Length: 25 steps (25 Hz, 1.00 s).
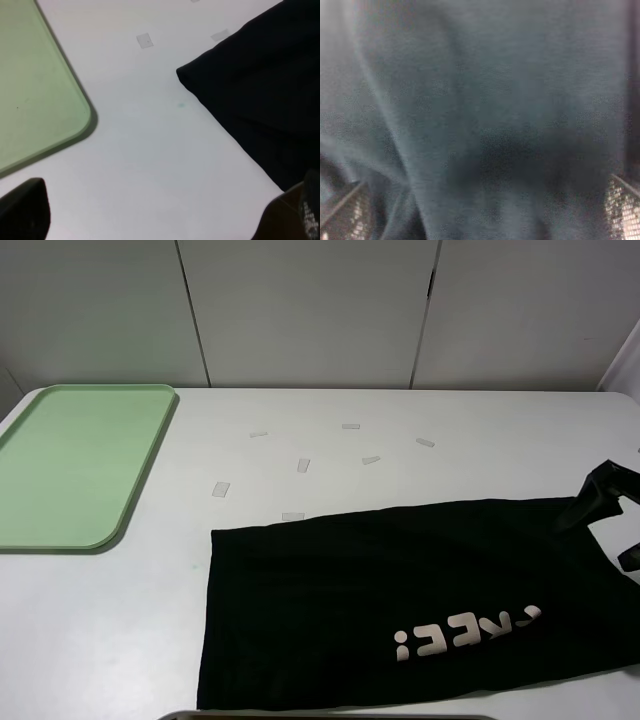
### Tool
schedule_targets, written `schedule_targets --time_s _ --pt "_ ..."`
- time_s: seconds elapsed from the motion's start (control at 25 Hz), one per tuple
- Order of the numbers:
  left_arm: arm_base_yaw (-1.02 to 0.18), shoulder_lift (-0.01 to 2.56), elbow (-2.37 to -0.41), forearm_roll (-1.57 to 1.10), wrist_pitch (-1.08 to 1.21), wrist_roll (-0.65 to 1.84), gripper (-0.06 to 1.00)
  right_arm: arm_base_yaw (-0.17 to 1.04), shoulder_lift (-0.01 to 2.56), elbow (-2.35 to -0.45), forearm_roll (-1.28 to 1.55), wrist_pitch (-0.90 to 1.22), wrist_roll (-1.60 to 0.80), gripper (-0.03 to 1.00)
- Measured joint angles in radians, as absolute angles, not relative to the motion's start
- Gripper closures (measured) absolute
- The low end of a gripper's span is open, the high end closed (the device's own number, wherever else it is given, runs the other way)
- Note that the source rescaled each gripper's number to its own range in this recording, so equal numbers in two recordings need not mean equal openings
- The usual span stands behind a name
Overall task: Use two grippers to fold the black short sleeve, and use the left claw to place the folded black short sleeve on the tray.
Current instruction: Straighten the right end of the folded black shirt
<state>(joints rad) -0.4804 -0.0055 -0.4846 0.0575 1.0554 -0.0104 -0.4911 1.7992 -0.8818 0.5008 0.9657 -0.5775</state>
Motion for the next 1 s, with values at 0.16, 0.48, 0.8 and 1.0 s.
schedule_targets --time_s 0.16,0.48,0.8,1.0 --pt "-0.480 -0.005 -0.485 0.058 1.055 -0.010 -0.06 -0.528 1.799 -0.882 0.497 0.944 -0.578 -0.03" --pt "-0.480 -0.005 -0.485 0.058 1.055 -0.010 -0.06 -0.555 1.839 -0.883 0.494 0.874 -0.579 -0.03" --pt "-0.480 -0.005 -0.485 0.058 1.055 -0.010 -0.06 -0.555 1.902 -0.883 0.497 0.867 -0.579 -0.03" --pt "-0.480 -0.005 -0.485 0.058 1.055 -0.010 -0.06 -0.555 1.933 -0.885 0.518 0.865 -0.579 -0.03"
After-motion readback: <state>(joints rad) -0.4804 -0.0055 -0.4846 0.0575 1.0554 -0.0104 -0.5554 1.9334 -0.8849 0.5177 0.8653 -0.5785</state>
